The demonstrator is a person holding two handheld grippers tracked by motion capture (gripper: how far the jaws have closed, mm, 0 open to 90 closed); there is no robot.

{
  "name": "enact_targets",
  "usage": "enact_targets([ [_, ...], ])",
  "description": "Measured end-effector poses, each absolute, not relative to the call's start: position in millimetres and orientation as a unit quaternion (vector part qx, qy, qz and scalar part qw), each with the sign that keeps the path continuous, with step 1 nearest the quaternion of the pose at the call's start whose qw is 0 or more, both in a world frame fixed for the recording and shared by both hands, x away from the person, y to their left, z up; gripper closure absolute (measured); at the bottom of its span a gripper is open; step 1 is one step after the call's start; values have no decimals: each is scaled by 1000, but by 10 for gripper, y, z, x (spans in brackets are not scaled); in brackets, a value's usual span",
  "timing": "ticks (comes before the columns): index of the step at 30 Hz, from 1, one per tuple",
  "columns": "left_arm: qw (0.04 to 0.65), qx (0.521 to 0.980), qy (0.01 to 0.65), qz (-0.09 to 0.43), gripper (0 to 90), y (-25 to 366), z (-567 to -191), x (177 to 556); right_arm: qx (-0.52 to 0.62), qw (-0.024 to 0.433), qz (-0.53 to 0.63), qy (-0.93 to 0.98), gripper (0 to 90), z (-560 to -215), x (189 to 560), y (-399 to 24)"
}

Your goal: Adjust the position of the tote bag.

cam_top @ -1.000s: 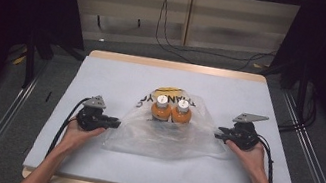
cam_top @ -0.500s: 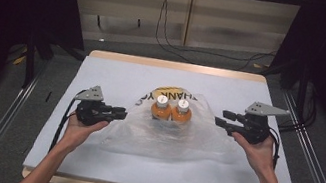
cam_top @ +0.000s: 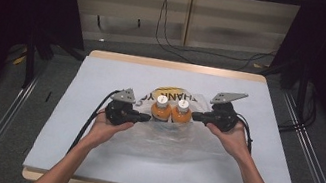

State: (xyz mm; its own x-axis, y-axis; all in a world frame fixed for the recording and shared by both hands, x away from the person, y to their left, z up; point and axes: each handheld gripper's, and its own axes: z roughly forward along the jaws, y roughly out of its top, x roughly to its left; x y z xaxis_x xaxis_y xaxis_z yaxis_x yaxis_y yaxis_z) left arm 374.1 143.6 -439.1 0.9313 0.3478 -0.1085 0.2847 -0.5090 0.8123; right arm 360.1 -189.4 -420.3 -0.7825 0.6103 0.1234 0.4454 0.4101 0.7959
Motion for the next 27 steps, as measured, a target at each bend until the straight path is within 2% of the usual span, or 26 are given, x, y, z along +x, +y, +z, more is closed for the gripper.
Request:
enact_targets([
  [3,433,882,182,34,900,1417,-4499,3756,319,77,409,851,900,-4384,3666,-1791],
  [8,421,889,174,27,900,1355,-4595,3750,322,64,389,861,900,-4506,3700,-1774],
  [15,375,911,168,34,894,1323,-4730,3733,329,48,351,876,900,-4719,3713,-1783],
  [18,349,921,163,51,893,1333,-4747,3714,328,47,349,876,900,-4748,3709,-1786],
  [22,348,920,176,49,894,1394,-4746,3728,322,52,332,885,900,-4748,3685,-1787],
  [27,333,925,172,65,895,1474,-4727,3708,318,76,304,895,900,-4712,3614,-1841],
])
